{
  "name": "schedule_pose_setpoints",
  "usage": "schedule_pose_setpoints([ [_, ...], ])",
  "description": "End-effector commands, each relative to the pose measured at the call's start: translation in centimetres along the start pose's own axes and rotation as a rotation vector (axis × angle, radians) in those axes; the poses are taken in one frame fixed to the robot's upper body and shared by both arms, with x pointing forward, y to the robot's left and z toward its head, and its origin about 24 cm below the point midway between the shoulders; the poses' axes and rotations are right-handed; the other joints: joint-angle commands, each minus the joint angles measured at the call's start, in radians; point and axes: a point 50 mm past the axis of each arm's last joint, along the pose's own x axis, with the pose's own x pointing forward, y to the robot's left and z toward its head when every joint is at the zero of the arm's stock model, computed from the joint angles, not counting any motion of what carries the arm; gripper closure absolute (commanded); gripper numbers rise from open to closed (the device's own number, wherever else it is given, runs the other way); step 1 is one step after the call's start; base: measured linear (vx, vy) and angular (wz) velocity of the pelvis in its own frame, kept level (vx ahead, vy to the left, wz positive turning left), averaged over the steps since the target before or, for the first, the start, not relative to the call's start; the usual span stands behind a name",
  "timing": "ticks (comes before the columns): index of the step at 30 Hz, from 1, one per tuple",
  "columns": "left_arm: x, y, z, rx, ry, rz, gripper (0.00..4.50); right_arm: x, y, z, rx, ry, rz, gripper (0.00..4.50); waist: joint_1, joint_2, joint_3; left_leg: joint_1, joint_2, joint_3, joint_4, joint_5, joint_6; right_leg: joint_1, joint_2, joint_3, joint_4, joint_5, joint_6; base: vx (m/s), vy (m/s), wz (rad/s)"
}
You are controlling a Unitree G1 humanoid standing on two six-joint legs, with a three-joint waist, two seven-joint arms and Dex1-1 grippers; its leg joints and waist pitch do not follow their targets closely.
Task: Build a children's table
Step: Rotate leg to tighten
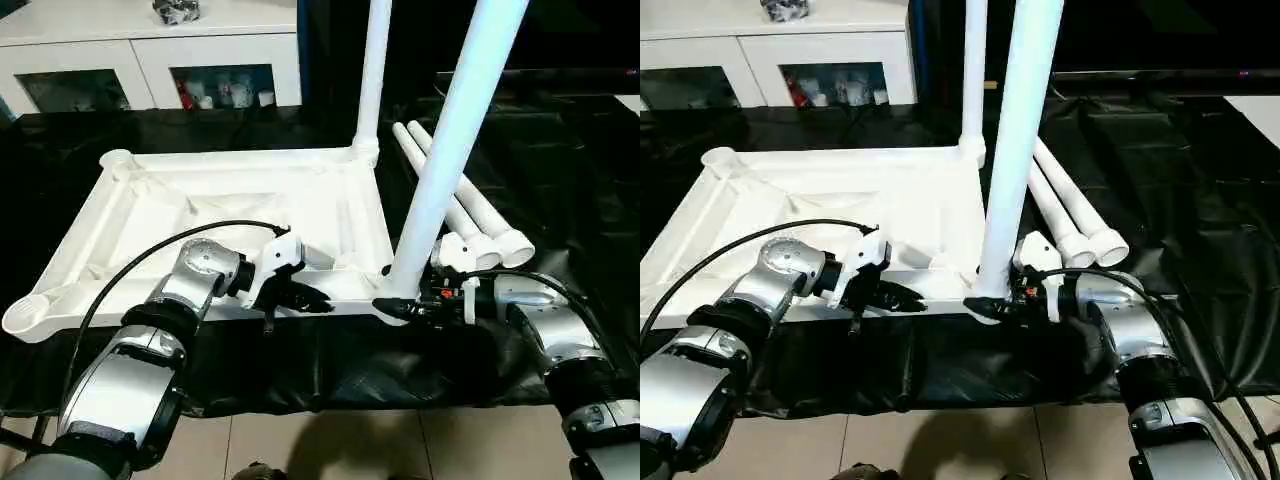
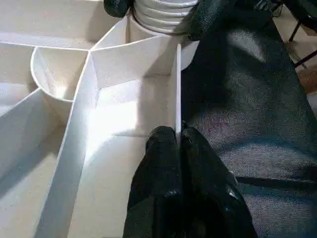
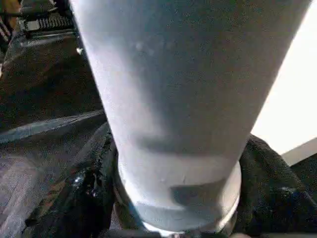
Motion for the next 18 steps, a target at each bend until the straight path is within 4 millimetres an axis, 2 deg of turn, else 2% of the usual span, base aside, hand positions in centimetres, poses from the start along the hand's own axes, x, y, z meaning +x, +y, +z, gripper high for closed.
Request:
schedule_pose_setpoints([
  [1, 0.1, 0.6, 1.5, 0.039, -0.074, 0.055, 4.50, 1.5, 1.3, -0.9, 0.056, 0.014, 0.042, 1.73, 0.000, -0.011, -0.069, 0.021, 0.064, -0.028, -0.072, -0.219, 0.088, 0.050, -0.067, 0.040, -0.067, -0.191, -0.273, 0.000, 0.000, 0.00],
  [3, 0.2, 0.7, 1.5, 0.029, -0.077, 0.081, 4.50, 1.8, 1.2, -1.2, 0.076, 0.016, -0.015, 1.75, -0.001, -0.013, -0.068, 0.022, 0.063, -0.028, -0.072, -0.222, 0.084, 0.049, -0.068, 0.040, -0.068, -0.204, -0.268, 0.000, 0.000, 0.00],
  [6, 0.7, 1.1, 1.5, 0.014, -0.050, 0.170, 4.50, 2.8, 0.5, -1.5, 0.092, 0.018, -0.188, 1.76, -0.007, -0.012, -0.064, 0.025, 0.062, -0.029, -0.077, -0.268, 0.050, 0.044, -0.069, 0.041, -0.077, -0.297, -0.246, 0.000, 0.000, 0.00],
  [7, 1.4, 1.7, 1.7, -0.019, -0.041, 0.283, 4.50, 4.0, -0.1, -1.5, 0.135, 0.006, -0.347, 1.77, -0.014, -0.008, -0.064, 0.025, 0.063, -0.031, -0.079, -0.272, 0.031, 0.040, -0.070, 0.043, -0.075, -0.309, -0.241, 0.000, 0.000, 0.00],
  [8, 1.4, 1.7, 1.7, -0.019, -0.041, 0.283, 4.50, 4.0, -0.1, -1.5, 0.135, 0.006, -0.347, 1.77, -0.027, -0.008, -0.059, 0.028, 0.060, -0.036, -0.084, -0.311, 0.007, 0.037, -0.070, 0.041, -0.081, -0.355, -0.234, 0.000, 0.000, 0.00],
  [10, 2.6, 2.1, 2.2, -0.065, -0.049, 0.383, 4.50, 6.0, -0.4, -1.3, 0.182, 0.000, -0.485, 1.77, -0.035, -0.010, -0.061, 0.033, 0.057, -0.037, -0.083, -0.329, -0.008, 0.035, -0.070, 0.043, -0.087, -0.390, -0.218, 0.000, 0.000, 0.00],
  [13, 3.8, 2.3, 2.8, -0.092, -0.054, 0.450, 4.50, 7.5, -0.3, -0.7, 0.207, -0.009, -0.560, 1.77, -0.045, -0.010, -0.060, 0.032, 0.054, -0.035, -0.082, -0.337, 0.001, 0.033, -0.067, 0.044, -0.091, -0.386, -0.212, 0.000, 0.000, 0.00],
  [15, 4.1, 2.3, 2.9, -0.102, -0.060, 0.463, 4.50, 7.9, -0.2, -0.5, 0.200, -0.015, -0.565, 1.77, -0.042, -0.011, -0.062, 0.031, 0.053, -0.034, -0.080, -0.325, 0.015, 0.034, -0.067, 0.045, -0.093, -0.372, -0.207, 0.000, 0.000, 0.00],
  [16, 5.0, 2.0, 3.1, -0.110, -0.068, 0.465, 4.50, 8.6, 0.0, 0.0, 0.185, -0.039, -0.568, 1.77, -0.042, -0.011, -0.062, 0.027, 0.053, -0.034, -0.081, -0.313, 0.025, 0.038, -0.067, 0.045, -0.091, -0.350, -0.208, 0.000, 0.000, 0.00],
  [18, 5.6, 1.7, 3.1, -0.100, -0.069, 0.446, 4.50, 9.0, 0.0, 0.5, 0.170, -0.072, -0.575, 1.22, -0.041, -0.010, -0.066, 0.027, 0.054, -0.033, -0.080, -0.294, 0.033, 0.039, -0.067, 0.044, -0.087, -0.313, -0.214, 0.000, 0.000, 0.00],
])
